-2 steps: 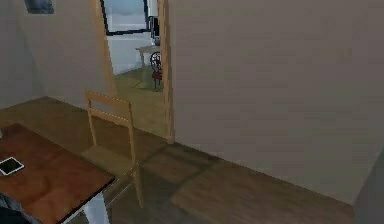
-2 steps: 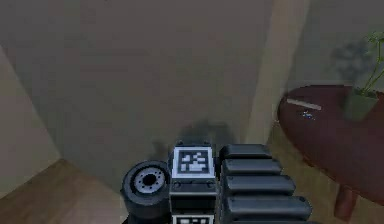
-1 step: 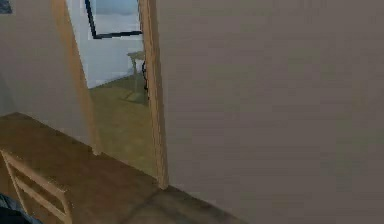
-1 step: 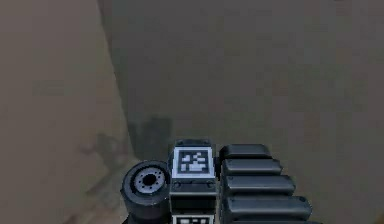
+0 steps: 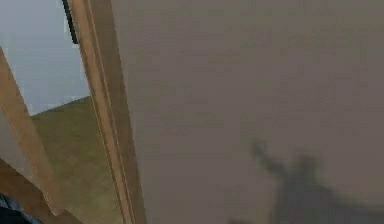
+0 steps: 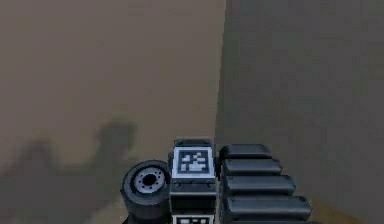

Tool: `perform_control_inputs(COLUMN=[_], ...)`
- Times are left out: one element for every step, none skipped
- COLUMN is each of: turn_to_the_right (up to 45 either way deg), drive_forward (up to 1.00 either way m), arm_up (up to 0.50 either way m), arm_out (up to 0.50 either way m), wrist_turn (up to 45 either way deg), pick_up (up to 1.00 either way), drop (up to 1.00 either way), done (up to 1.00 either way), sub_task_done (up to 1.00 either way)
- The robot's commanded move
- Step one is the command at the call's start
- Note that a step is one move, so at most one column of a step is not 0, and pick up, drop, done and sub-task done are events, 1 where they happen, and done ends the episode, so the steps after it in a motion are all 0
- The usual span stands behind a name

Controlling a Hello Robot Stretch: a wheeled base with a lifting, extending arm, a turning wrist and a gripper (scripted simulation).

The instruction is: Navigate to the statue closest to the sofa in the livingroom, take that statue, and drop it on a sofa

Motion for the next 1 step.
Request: perform_control_inputs(turn_to_the_right=[-45.0], drive_forward=[0.0], arm_up=[0.0], arm_out=[0.0], wrist_turn=[0.0], pick_up=[0.0], drop=[0.0], done=[0.0], sub_task_done=[0.0])
